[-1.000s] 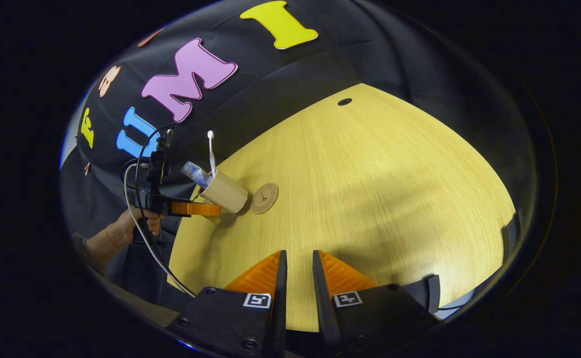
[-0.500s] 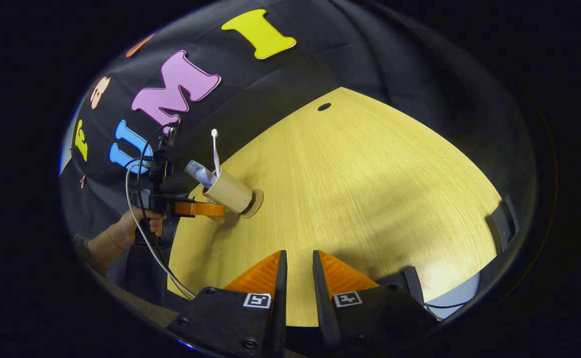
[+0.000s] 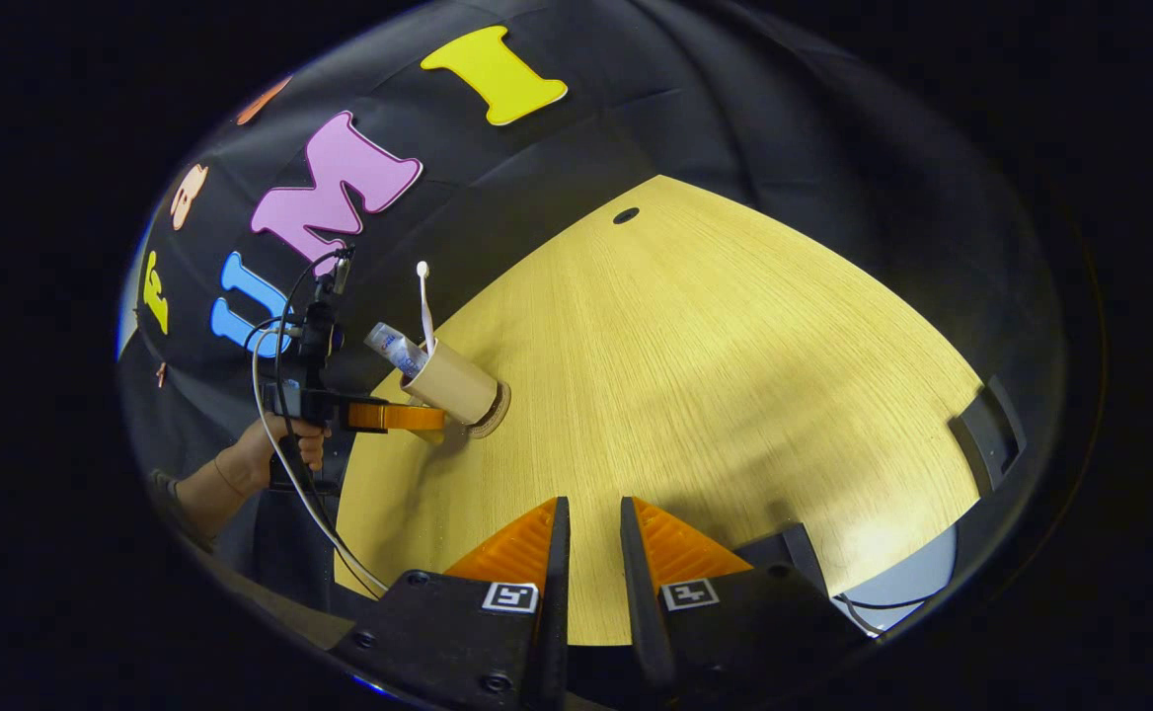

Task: Put the toothbrush and toothpaste on the desktop into the cup, then pick up the cup and place it on the coaster on the desktop.

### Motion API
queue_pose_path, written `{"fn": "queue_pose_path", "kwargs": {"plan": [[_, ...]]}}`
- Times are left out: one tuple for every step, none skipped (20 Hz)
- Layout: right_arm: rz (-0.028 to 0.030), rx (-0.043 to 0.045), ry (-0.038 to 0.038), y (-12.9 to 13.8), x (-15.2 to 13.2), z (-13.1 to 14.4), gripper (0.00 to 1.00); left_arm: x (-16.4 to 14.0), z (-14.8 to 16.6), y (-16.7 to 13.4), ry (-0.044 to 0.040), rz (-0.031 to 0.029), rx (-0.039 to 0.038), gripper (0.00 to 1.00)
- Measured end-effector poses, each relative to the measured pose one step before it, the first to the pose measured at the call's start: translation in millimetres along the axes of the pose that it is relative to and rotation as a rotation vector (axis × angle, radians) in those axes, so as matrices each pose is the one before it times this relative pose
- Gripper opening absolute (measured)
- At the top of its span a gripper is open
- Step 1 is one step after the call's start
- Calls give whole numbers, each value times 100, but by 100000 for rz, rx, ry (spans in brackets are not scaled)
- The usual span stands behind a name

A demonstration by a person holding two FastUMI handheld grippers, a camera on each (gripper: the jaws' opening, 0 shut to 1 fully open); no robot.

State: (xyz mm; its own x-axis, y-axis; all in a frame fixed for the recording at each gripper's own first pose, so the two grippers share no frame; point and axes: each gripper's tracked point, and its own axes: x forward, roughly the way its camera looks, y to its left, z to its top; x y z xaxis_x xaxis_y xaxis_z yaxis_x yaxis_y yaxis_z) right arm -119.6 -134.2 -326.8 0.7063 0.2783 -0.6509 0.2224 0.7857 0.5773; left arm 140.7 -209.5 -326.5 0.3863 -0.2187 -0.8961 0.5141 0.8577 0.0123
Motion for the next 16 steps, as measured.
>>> {"fn": "queue_pose_path", "kwargs": {"plan": [[-153,-182,-284,-41,-115,71,30,-22,-84,-49,215,125,-160,23],[-175,-175,-40,-98,6,-16,30,-15,53,5,222,76,-142,23],[-135,-26,-67,-16,-20,-40,30,-40,-4,7,317,109,-132,23],[-93,217,83,-108,71,-19,30,-22,-30,-11,183,158,-100,23],[-213,169,83,-67,3,-23,30,-63,16,-15,136,51,-80,23],[-188,258,-59,-76,24,53,30,-13,-6,18,108,-9,-118,23],[-189,154,-44,-93,-19,-57,30,12,-26,-34,147,85,-80,23],[-164,104,-165,-29,64,19,30,-61,76,-2,13,28,14,23],[-178,58,-76,-10,37,-13,30,62,46,-2,-430,-80,88,23],[-239,35,-91,-30,-27,-23,30,24,-117,30,222,-58,46,23],[-183,200,-52,-49,102,4,30,72,41,-42,-91,-127,-50,23],[-70,476,-16,6,-12,32,30,-3,-60,-8,317,-162,22,23],[-50,523,-84,0,85,51,31,46,-24,-25,324,-166,30,23],[302,464,-84,73,-60,-43,31,-27,-37,8,323,-208,104,24],[25,45,-230,109,45,41,31,16,14,-13,139,-140,83,25],[8,-354,-158,66,18,6,30,4,-36,18,148,-224,-214,22]]}}
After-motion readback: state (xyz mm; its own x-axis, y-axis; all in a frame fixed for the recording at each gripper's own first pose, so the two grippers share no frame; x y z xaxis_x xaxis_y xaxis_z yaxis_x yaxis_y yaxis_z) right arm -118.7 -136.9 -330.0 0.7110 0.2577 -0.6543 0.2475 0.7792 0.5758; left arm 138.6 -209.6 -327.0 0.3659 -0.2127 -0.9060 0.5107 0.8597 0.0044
